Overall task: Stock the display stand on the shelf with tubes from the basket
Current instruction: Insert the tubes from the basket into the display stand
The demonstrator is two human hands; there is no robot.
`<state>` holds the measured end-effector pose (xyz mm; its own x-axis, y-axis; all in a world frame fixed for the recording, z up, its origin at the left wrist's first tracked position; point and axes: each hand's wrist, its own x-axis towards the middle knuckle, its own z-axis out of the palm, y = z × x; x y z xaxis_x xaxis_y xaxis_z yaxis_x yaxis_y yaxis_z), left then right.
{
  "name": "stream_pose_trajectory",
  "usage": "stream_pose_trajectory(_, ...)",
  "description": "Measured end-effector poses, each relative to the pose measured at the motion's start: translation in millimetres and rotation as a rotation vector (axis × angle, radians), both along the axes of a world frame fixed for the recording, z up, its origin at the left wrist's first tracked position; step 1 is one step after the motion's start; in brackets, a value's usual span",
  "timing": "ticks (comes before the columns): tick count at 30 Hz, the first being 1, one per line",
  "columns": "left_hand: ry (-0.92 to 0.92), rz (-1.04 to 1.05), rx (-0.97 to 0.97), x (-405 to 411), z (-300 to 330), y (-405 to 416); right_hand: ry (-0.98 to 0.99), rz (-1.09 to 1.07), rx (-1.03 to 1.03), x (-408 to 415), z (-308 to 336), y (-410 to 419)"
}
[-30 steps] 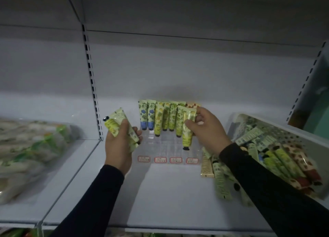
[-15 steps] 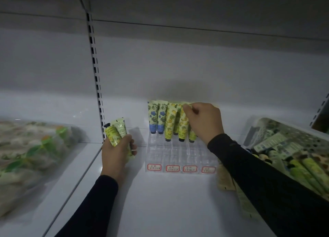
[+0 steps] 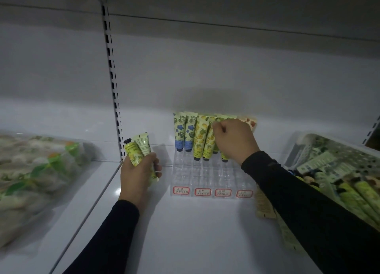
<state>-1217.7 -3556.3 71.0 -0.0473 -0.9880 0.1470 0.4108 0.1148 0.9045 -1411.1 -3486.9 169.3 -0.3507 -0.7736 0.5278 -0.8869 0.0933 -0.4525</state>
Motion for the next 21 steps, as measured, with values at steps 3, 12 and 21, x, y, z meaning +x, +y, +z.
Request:
stream_pose_trajectory(3, 0.006, -0.012, 0.009, 0, -1, 0, 0.002, 0.012, -0.001, -5, 3, 1)
stream_pose_trajectory(12, 0.002, -0.022, 0.014, -1, -2, -3, 0.066, 0.014, -0.104, -10, 0, -4)
stream_pose_trajectory(21, 0.002, -0.016, 0.004, -1, 0, 2, 0.162, -0.013, -0.081, -6, 0, -2)
